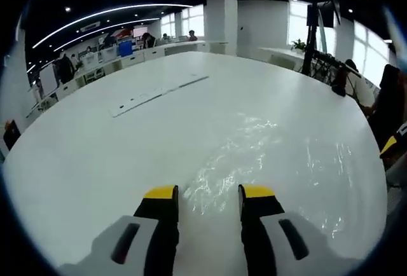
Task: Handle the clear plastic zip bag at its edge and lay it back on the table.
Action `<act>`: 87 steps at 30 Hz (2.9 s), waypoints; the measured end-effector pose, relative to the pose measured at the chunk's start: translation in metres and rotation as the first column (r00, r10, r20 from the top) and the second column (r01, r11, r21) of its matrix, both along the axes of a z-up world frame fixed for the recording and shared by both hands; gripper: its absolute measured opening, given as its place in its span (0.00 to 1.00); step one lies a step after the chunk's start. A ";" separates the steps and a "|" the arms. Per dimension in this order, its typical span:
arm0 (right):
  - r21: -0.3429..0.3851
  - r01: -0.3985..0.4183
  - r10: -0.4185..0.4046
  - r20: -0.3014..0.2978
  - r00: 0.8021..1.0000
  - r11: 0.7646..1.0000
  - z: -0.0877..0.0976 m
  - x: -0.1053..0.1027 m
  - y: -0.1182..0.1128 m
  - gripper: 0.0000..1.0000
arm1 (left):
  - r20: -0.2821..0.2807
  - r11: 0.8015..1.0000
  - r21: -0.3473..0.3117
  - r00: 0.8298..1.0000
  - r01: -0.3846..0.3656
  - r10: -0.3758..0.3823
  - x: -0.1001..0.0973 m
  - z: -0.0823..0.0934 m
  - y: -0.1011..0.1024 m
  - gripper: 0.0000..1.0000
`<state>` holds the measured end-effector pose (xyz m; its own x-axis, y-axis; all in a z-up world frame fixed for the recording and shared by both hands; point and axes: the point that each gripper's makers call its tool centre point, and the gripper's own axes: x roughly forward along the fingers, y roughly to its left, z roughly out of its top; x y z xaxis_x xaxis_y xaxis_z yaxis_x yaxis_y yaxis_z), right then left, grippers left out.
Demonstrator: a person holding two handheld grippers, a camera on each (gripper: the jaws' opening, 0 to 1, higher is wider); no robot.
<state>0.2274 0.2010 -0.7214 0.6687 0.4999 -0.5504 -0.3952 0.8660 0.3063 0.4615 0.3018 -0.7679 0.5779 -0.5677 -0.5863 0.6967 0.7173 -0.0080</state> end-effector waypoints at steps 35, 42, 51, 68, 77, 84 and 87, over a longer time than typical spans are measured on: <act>-0.009 -0.019 0.019 0.007 1.000 1.000 0.002 0.000 0.003 0.67 | 0.095 0.996 0.074 0.993 0.059 -0.066 -0.016 0.033 0.000 0.02; -0.018 -0.026 0.026 0.003 1.000 1.000 0.002 -0.001 0.003 0.66 | 0.139 0.981 0.137 0.978 0.136 -0.155 -0.030 0.044 0.001 0.02; -0.026 -0.062 0.063 0.013 0.998 0.998 0.005 0.005 0.005 0.66 | 0.162 0.970 0.157 0.964 0.184 -0.209 -0.062 0.071 0.002 0.02; -0.120 -0.179 0.194 0.126 0.973 0.977 0.040 0.059 0.003 0.66 | 0.184 0.919 0.251 0.917 0.306 -0.355 -0.108 0.077 -0.008 0.02; -0.193 -0.279 0.308 0.141 0.941 0.941 0.043 0.069 0.013 0.64 | 0.201 0.863 0.308 0.860 0.400 -0.470 -0.136 0.087 -0.020 0.02; -0.238 -0.345 0.382 0.130 0.915 0.908 0.041 0.071 0.021 0.58 | 0.210 0.833 0.312 0.822 0.457 -0.529 -0.157 0.098 -0.028 0.02; -0.259 -0.379 0.418 0.116 0.901 0.888 0.036 0.070 0.025 0.56 | 0.206 0.817 0.321 0.807 0.479 -0.554 -0.165 0.097 -0.029 0.02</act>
